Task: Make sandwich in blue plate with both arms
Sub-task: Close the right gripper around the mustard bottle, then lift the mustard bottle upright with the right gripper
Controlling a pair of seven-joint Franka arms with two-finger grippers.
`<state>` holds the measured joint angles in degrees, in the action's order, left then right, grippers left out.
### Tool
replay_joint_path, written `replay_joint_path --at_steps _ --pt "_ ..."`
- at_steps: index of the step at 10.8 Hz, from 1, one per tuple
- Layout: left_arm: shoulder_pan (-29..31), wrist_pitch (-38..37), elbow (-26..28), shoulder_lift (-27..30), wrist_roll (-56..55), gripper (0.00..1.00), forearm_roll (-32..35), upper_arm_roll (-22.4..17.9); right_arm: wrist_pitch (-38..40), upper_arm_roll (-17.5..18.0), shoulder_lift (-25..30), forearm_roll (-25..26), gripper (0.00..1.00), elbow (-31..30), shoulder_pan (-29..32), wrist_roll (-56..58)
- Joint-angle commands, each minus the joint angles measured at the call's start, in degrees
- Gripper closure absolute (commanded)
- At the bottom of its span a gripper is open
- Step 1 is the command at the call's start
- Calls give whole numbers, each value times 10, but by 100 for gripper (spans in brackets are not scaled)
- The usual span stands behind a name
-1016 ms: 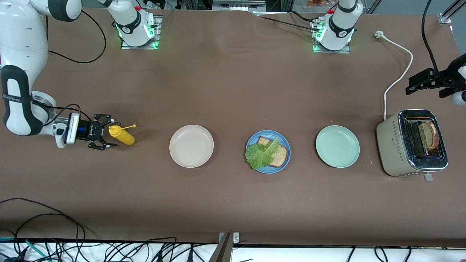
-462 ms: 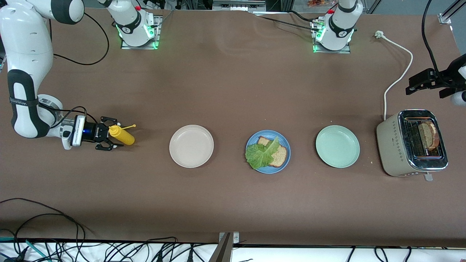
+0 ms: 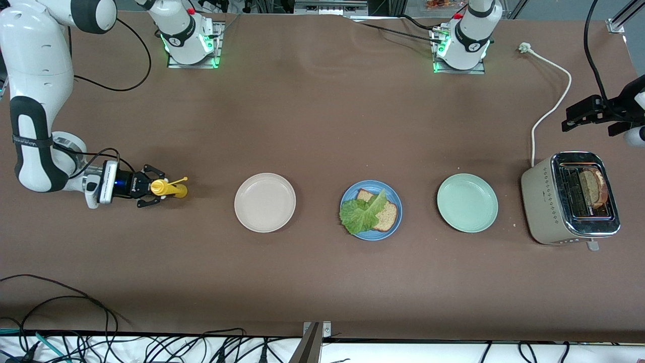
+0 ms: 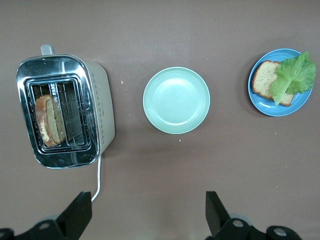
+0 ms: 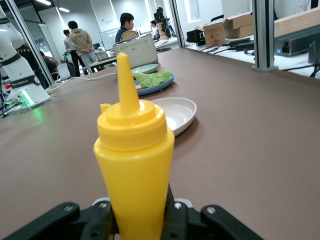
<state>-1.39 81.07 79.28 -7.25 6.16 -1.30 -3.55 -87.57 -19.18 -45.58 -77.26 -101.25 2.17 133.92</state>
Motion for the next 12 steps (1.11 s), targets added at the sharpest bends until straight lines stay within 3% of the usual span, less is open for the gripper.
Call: replay_joint_path --at_steps 1,4,6,10,12 --pt "5 -3 -11 -5 9 0 -12 0 -5 -1 3 65 72 99 4 -72" --pt "5 -3 -11 -5 9 0 -12 0 -7 2 29 145 71 188 2 -192" --pt "5 -3 -11 -5 9 0 -12 0 -35 31 57 196 71 227 -5 -286" --pt "5 -3 -11 -5 9 0 -12 0 -149 179 137 373 69 265 -7 -515" --pt "5 -3 -11 -5 9 0 -12 0 -226 279 170 511 69 265 -7 -678"
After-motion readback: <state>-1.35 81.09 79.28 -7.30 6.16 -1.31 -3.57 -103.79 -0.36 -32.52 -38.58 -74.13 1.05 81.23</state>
